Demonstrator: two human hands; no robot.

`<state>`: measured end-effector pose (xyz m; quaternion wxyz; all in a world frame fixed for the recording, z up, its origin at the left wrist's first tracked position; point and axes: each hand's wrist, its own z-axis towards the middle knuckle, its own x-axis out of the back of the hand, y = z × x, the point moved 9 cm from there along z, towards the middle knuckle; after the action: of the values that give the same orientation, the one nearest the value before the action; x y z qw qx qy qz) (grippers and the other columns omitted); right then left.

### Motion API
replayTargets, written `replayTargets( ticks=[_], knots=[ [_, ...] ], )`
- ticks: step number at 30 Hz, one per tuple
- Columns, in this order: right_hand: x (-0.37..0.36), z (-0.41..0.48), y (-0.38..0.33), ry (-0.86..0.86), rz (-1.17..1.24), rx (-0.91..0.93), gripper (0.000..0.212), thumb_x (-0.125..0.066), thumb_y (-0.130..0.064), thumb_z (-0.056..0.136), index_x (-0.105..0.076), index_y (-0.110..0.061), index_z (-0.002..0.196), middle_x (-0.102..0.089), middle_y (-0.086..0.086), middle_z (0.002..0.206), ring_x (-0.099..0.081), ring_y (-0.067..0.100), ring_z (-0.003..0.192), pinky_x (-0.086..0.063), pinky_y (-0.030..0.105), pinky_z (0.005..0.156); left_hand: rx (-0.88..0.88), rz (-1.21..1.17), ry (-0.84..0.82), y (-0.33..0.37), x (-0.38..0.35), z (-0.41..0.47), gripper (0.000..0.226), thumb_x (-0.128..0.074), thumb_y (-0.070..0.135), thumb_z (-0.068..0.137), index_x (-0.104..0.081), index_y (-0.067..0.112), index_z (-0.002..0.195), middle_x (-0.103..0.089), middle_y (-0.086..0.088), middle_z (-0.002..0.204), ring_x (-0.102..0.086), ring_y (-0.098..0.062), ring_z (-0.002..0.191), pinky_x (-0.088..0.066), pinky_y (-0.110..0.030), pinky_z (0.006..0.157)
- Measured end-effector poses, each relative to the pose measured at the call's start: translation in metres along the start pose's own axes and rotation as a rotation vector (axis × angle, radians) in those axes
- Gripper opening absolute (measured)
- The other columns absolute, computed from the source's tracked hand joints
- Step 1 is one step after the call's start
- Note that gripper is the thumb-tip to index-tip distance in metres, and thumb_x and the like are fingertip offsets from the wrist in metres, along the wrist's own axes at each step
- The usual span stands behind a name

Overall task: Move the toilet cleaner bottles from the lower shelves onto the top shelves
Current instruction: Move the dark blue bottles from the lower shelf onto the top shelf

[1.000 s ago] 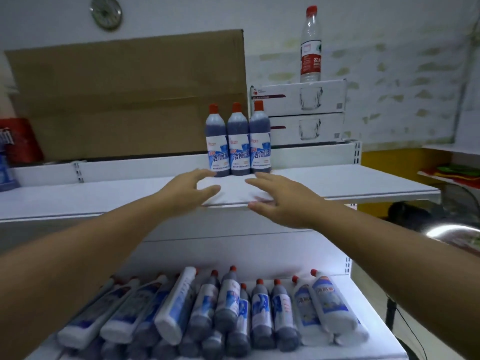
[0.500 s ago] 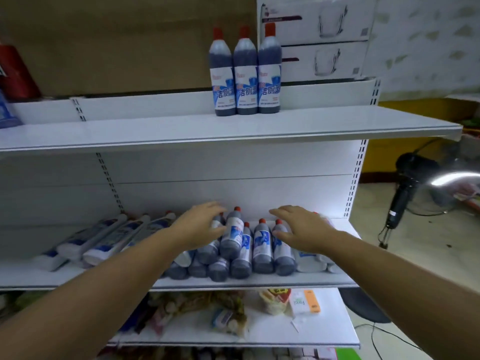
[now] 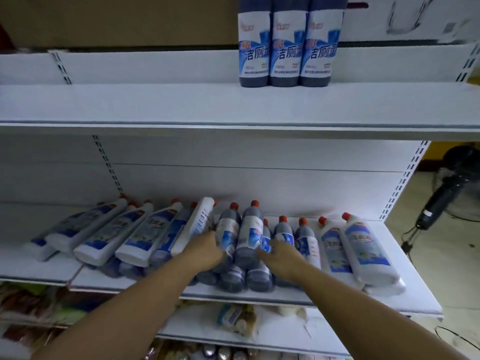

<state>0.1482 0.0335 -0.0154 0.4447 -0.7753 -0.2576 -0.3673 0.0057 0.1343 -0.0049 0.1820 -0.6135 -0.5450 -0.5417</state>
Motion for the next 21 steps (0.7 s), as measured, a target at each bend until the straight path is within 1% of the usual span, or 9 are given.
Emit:
replayTargets(
  ticks=[2,5,7,10,12,15,18,20,21],
  knots=[
    [-0.011,0.014,0.001,0.038,0.057,-0.086,0.052,-0.038,-0.055,0.092,-0.053,-0.014,0.119,-0.059,0.005,0.1,-0.057,0.022,0.086,-0.043,0.029,0.072,0.042,-0.007,-0.009,-0.005,-0.009,0.009,0.044,-0.054,0.038,0.088,-0.051,0.01,0.121,-0.056,-0.012,0.124,-0.053,-0.028,0.111,-0.04,-0.031,0.088],
    [-0.021,0.035,0.005,0.093,0.219,-0.23,0.058,-0.045,-0.065,0.083,-0.055,-0.015,0.111,-0.057,0.001,0.084,-0.054,0.015,0.068,-0.04,0.026,0.059,0.113,-0.05,-0.006,-0.012,-0.019,0.021,0.058,-0.06,0.046,0.082,-0.05,0.01,0.126,-0.057,-0.009,0.123,-0.056,-0.025,0.108,-0.043,-0.029,0.082],
    [-0.028,0.047,0.006,0.066,0.342,-0.301,0.058,-0.056,-0.059,0.078,-0.054,-0.013,0.114,-0.059,0.002,0.088,-0.055,0.015,0.069,-0.042,0.025,0.058,0.14,0.013,-0.003,-0.014,-0.021,0.028,0.065,-0.063,0.052,0.077,-0.05,0.012,0.126,-0.058,-0.008,0.123,-0.057,-0.023,0.109,-0.045,-0.03,0.087],
    [-0.034,0.061,0.01,0.009,0.502,-0.398,0.059,-0.071,-0.047,0.07,-0.055,-0.012,0.115,-0.061,0.005,0.092,-0.06,0.018,0.078,-0.051,0.027,0.068,0.119,0.162,0.001,-0.007,-0.018,0.034,0.079,-0.064,0.064,0.069,-0.047,0.013,0.128,-0.057,-0.006,0.127,-0.054,-0.023,0.115,-0.041,-0.034,0.099],
    [-0.034,0.064,0.008,-0.04,0.515,-0.419,0.057,-0.073,-0.044,0.07,-0.054,-0.014,0.114,-0.059,0.004,0.089,-0.06,0.017,0.079,-0.051,0.028,0.069,0.12,0.224,-0.014,-0.003,-0.016,0.037,0.089,-0.065,0.068,0.063,-0.043,0.012,0.129,-0.055,-0.005,0.13,-0.051,-0.023,0.12,-0.037,-0.035,0.104],
    [-0.029,0.064,0.008,-0.026,0.499,-0.451,0.056,-0.07,-0.044,0.072,-0.05,-0.016,0.116,-0.054,0.002,0.081,-0.054,0.014,0.07,-0.044,0.026,0.063,0.178,0.204,-0.069,-0.005,-0.019,0.044,0.1,-0.074,0.062,0.052,-0.04,0.013,0.132,-0.054,-0.004,0.131,-0.049,-0.022,0.122,-0.036,-0.033,0.105],
    [-0.028,0.062,0.012,0.065,0.574,-0.444,0.057,-0.067,-0.041,0.076,-0.043,-0.014,0.121,-0.052,0.001,0.079,-0.054,0.015,0.068,-0.046,0.029,0.066,0.243,-0.047,-0.142,-0.002,-0.025,0.044,0.081,-0.08,0.046,0.054,-0.05,0.013,0.121,-0.06,-0.003,0.105,-0.056,-0.02,0.097,-0.044,-0.029,0.082],
    [-0.023,0.059,0.012,0.114,0.664,-0.417,0.061,-0.064,-0.041,0.078,-0.038,-0.011,0.125,-0.055,0.003,0.087,-0.055,0.017,0.073,-0.047,0.029,0.065,0.284,-0.294,-0.154,-0.001,-0.028,0.041,0.054,-0.074,0.038,0.07,-0.049,0.012,0.11,-0.052,-0.003,0.084,-0.05,-0.018,0.079,-0.039,-0.026,0.067],
    [-0.019,0.056,0.012,0.128,0.701,-0.42,0.062,-0.063,-0.041,0.079,-0.038,-0.01,0.126,-0.055,0.004,0.093,-0.054,0.018,0.074,-0.045,0.028,0.064,0.332,-0.462,-0.173,-0.004,-0.034,0.037,0.042,-0.071,0.031,0.076,-0.049,0.011,0.106,-0.051,-0.005,0.081,-0.049,-0.018,0.075,-0.038,-0.026,0.062]
  ],
)
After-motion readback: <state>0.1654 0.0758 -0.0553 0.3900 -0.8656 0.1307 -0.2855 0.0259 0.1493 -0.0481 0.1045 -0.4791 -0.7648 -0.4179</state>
